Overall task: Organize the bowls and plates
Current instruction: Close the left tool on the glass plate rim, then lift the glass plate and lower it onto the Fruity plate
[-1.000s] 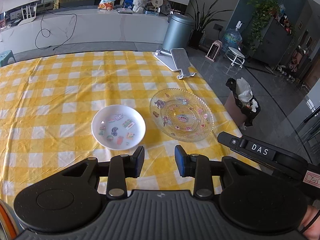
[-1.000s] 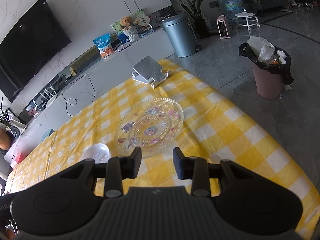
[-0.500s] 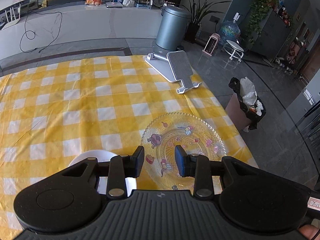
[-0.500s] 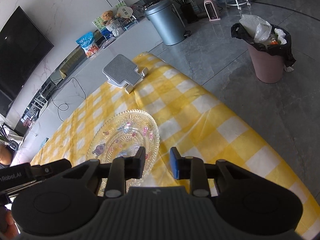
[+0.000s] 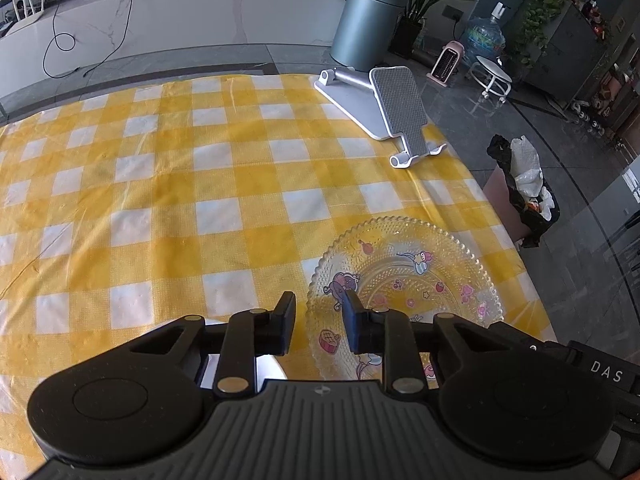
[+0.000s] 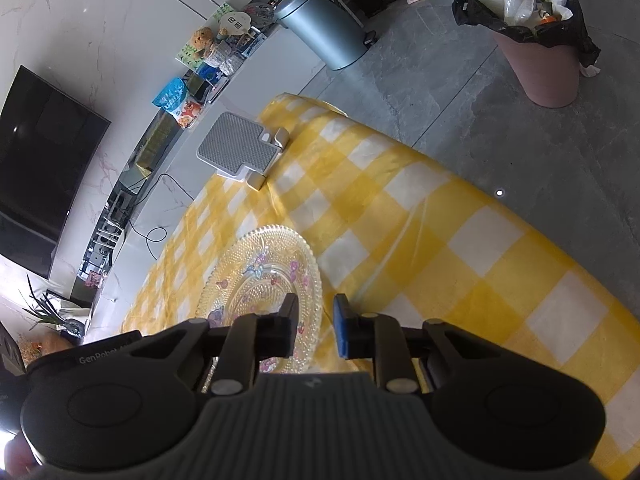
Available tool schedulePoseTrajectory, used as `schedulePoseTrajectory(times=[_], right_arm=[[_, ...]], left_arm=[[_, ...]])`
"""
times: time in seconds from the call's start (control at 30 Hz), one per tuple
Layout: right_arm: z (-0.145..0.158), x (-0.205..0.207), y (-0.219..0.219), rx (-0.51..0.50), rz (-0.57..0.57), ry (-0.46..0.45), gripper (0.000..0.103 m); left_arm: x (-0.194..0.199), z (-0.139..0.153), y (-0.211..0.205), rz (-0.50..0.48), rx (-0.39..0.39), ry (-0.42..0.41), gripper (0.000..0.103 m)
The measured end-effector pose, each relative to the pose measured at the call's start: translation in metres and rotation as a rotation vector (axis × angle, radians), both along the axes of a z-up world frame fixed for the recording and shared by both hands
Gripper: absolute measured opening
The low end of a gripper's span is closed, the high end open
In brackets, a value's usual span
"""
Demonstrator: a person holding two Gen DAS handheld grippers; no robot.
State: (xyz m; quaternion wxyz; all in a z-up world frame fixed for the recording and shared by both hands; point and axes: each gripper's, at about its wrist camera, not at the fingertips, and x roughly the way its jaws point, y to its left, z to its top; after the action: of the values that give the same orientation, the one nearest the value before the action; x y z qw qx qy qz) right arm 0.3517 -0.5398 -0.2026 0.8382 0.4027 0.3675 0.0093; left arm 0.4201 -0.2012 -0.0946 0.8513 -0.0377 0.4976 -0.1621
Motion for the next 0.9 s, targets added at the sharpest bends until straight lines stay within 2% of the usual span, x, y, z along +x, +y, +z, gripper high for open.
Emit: schedulePoseTrajectory(times=[0.13,0.23,0.3,0.43,0.6,0.9], right_arm=[[0.000,0.002,0.003,-0.009,0.007,0.002,0.012],[0.001,0.003,0.005,-0.023,0.007,0.007,0.010],[0.000,0.003,0.005,-0.032,0.002,0.015,0.005],[0.003,0.001,0.005,-0.041,0.002,0.019,0.005],[0.015,-0.005,0.010,-0.073,0.023,-0.010,0.005],[0.028,-0.039,0.016,-0.060,0.047,-0.021,0.005]], left_arm=[[0.002,-0.004,0.000,0.002,-0.010,0.013,0.018],[0.001,-0.004,0.001,0.010,-0.019,0.010,0.017],[0.000,-0.003,0.002,0.015,-0.020,0.002,0.014],[-0.006,0.001,0.006,0.028,-0.020,-0.013,0.008],[-0.019,0.010,0.013,0.048,-0.023,-0.024,0.007],[-0.056,0.031,0.034,0.104,-0.110,-0.045,0.007]])
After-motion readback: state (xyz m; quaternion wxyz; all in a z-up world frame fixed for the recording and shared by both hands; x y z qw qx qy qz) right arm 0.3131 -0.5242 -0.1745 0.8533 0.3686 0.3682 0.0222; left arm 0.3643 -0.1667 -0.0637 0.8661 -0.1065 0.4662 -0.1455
